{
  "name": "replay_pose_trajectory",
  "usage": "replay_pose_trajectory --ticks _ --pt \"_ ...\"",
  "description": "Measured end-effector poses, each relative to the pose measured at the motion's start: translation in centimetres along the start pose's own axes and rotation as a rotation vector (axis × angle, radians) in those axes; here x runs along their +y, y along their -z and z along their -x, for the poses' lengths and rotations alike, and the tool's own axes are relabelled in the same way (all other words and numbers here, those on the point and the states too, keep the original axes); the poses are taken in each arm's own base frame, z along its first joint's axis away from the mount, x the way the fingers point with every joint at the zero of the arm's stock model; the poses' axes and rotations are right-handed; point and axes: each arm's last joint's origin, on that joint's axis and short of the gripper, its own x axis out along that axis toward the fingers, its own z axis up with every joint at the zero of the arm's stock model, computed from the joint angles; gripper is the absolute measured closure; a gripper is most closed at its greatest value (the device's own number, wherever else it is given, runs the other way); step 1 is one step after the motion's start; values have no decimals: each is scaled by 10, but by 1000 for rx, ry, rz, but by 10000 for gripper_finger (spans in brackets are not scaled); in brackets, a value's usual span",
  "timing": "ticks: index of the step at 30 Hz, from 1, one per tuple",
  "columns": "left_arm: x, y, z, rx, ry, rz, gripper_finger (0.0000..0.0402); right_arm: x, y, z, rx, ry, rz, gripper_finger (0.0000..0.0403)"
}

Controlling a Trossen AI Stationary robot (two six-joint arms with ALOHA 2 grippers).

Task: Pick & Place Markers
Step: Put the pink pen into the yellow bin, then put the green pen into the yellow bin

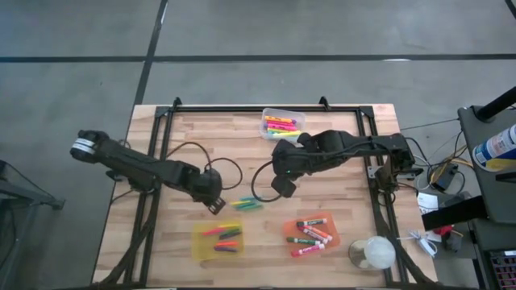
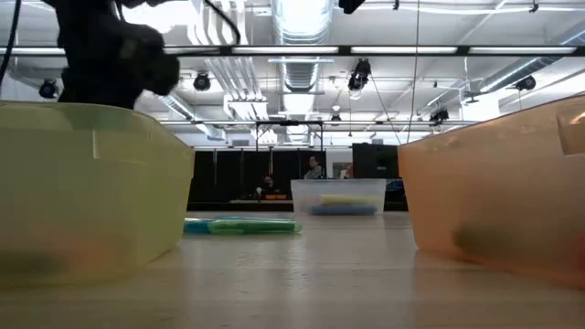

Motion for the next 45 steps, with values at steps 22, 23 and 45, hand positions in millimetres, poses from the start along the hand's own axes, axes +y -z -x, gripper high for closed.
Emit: replay_pose_trajectory --ticks 22,23,45 --pt "-62 72 39 40 205 -254 370 -12 -7 -12 -6 67 -67 344" --pt "-64 73 35 43 198 -248 370 -12 -7 -12 -5 68 -75 344" --pt "-92 71 4 148 148 -266 242 -10 -2 -25 27 89 -80 346"
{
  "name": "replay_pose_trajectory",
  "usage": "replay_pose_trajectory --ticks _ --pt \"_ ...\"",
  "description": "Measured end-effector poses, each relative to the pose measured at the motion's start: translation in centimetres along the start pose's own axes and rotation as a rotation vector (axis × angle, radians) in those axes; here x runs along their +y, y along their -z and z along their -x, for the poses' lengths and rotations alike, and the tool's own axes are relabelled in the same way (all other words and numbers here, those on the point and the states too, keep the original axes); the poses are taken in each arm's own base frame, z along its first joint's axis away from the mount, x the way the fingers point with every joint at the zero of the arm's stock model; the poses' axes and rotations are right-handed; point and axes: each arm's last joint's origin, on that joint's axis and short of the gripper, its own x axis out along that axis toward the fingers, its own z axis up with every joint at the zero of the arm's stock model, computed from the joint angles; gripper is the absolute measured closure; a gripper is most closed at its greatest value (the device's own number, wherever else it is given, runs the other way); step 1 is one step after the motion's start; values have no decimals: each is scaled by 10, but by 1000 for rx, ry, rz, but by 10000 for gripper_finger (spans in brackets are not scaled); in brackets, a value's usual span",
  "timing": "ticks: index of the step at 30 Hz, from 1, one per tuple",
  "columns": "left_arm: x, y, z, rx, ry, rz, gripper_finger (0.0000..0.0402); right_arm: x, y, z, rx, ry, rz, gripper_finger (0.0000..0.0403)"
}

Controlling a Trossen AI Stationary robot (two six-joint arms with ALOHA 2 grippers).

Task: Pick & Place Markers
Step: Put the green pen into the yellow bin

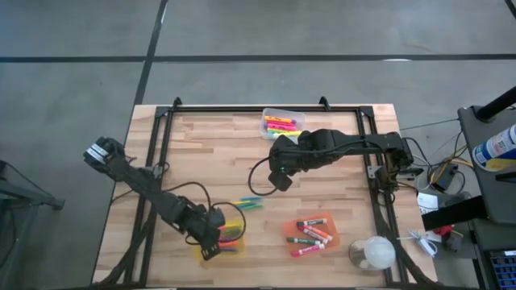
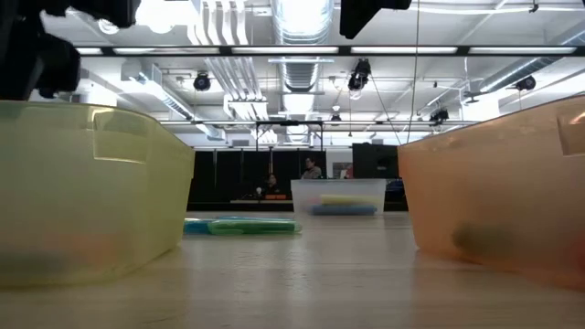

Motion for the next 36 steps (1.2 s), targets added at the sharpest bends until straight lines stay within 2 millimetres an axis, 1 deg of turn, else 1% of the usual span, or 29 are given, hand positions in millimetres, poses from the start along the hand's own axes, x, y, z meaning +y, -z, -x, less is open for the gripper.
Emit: replay_pose_trajectory --ticks 4,7,10,13,17,21,25,27,30,36 --pt "1 -1 19 -64 27 1 241 1 0 -1 0 -5 -5 346" --pt "6 0 35 -104 19 10 241 2 1 -4 1 -4 -13 346" --pt "12 2 51 -149 12 33 241 3 2 -11 6 -1 -14 346" --pt "16 3 67 -186 40 47 241 9 3 -20 18 -56 26 346" --pt "21 5 87 -246 92 73 241 24 2 -35 2 -217 85 338" --pt "28 7 107 -314 136 75 241 39 1 -51 -81 -320 114 302" --pt "34 10 125 -341 189 73 241 46 3 -69 -143 -366 105 264" --pt "37 11 132 -355 221 81 241 50 5 -78 -157 -413 156 254" --pt "41 13 142 -371 262 90 241 52 14 -93 -138 -477 239 252" --pt "46 16 154 -402 303 97 241 51 34 -121 -53 -526 261 265"
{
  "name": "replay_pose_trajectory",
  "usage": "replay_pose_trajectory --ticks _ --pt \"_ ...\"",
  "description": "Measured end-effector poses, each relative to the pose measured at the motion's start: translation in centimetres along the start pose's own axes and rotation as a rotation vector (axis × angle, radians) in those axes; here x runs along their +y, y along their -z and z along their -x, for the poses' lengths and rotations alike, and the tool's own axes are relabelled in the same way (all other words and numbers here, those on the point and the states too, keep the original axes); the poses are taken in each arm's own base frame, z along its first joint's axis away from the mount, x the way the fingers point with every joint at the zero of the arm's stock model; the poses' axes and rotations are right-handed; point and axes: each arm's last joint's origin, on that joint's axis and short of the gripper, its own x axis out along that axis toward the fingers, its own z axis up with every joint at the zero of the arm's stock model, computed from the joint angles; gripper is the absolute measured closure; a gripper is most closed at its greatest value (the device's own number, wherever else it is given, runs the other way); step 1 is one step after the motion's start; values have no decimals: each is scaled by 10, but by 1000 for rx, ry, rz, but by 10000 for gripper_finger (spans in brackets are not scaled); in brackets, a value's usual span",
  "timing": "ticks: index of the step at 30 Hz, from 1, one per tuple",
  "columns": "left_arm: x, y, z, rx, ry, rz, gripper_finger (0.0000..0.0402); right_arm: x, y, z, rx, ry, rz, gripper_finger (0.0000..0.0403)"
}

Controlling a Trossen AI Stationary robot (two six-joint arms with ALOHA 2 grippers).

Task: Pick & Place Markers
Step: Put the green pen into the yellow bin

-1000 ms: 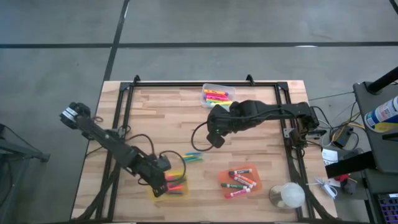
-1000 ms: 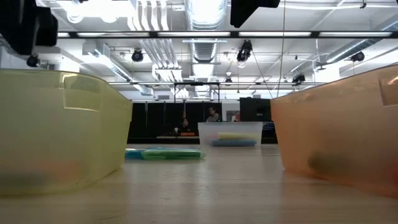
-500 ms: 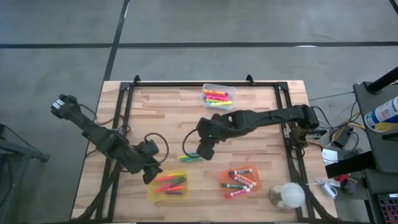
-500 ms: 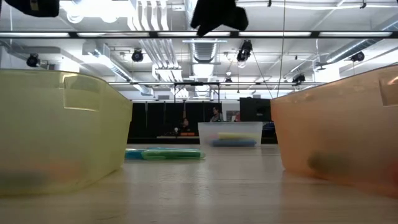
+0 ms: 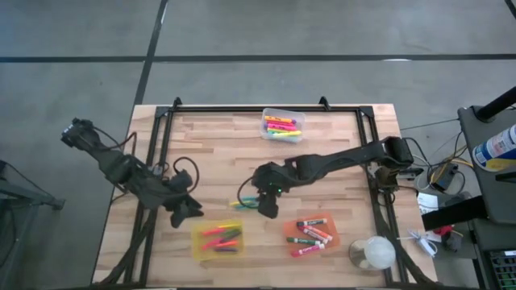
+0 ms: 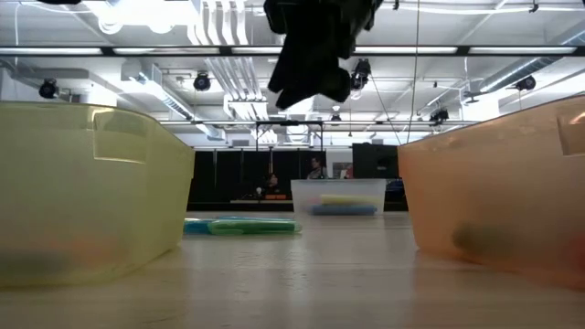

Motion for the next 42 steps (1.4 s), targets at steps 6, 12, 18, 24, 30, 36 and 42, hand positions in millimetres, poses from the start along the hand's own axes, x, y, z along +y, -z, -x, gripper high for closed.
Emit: replay_pose_trajectory --ticks 6,12,18,24,30,36,42 --pt "0 -1 2 -5 7 -6 241 -2 10 -18 -25 -84 59 270" --pt "1 -1 2 -19 -4 -8 241 -5 20 -34 18 -89 188 258" --pt "1 0 1 -18 -11 -4 241 -7 23 -66 58 -96 201 250" --pt "1 0 1 -18 -11 15 241 -5 24 -93 138 -81 204 261" --pt "1 0 1 -16 -10 19 241 -7 24 -104 243 -34 217 276" --pt "1 0 1 -16 -9 19 241 -8 27 -106 276 -23 221 288" --pt "1 0 1 -15 -10 19 241 -8 26 -104 279 -8 253 296"
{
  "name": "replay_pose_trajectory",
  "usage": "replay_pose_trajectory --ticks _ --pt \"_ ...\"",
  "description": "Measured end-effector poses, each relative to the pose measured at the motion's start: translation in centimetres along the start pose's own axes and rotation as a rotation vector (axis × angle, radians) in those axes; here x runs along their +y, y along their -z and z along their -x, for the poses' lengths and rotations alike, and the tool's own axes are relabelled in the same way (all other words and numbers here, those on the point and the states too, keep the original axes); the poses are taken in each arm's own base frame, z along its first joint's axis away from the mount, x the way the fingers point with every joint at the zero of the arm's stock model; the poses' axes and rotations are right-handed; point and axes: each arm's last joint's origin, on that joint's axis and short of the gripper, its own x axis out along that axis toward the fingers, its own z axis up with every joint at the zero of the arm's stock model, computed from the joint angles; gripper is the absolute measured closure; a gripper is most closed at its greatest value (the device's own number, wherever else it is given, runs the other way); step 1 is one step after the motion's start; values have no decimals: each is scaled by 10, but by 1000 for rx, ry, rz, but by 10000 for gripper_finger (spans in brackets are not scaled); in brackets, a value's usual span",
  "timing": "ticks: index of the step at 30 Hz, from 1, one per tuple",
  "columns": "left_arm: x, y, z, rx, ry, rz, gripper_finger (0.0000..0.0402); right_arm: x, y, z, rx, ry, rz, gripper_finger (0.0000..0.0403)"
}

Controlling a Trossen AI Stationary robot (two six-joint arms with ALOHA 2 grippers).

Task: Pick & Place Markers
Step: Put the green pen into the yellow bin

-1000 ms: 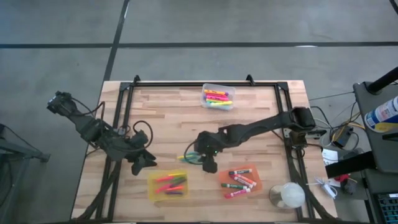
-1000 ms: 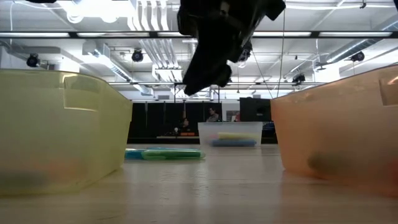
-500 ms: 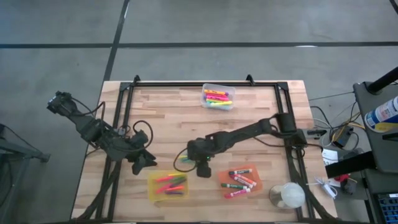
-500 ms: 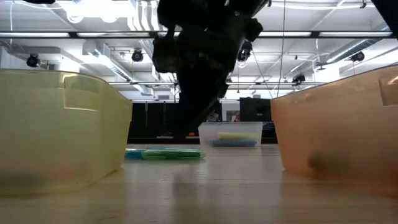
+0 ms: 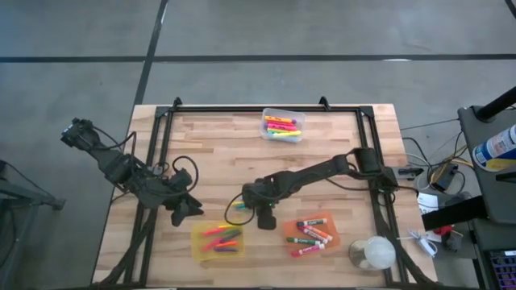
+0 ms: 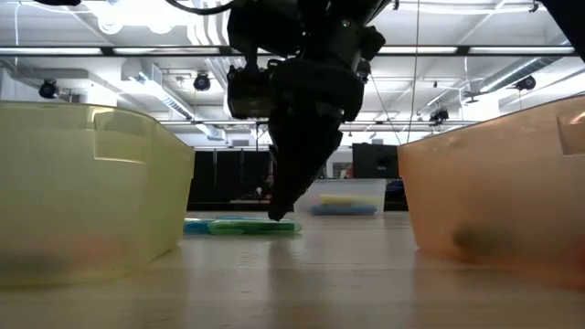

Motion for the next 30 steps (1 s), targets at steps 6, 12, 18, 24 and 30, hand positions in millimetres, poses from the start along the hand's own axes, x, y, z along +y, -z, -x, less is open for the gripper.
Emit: replay_pose_trajectory --ticks 6,12,18,24,30 --pt "0 0 0 0 0 1 241 -2 -2 3 -19 62 43 298" --pt "0 0 0 0 0 1 241 -2 1 1 2 68 66 296" --pt "0 0 0 0 1 1 241 -8 7 -11 43 74 45 300" --pt "0 0 0 0 0 1 241 -9 7 -14 47 75 44 315" --pt "0 0 0 0 0 -1 241 -9 8 -14 52 77 36 371"
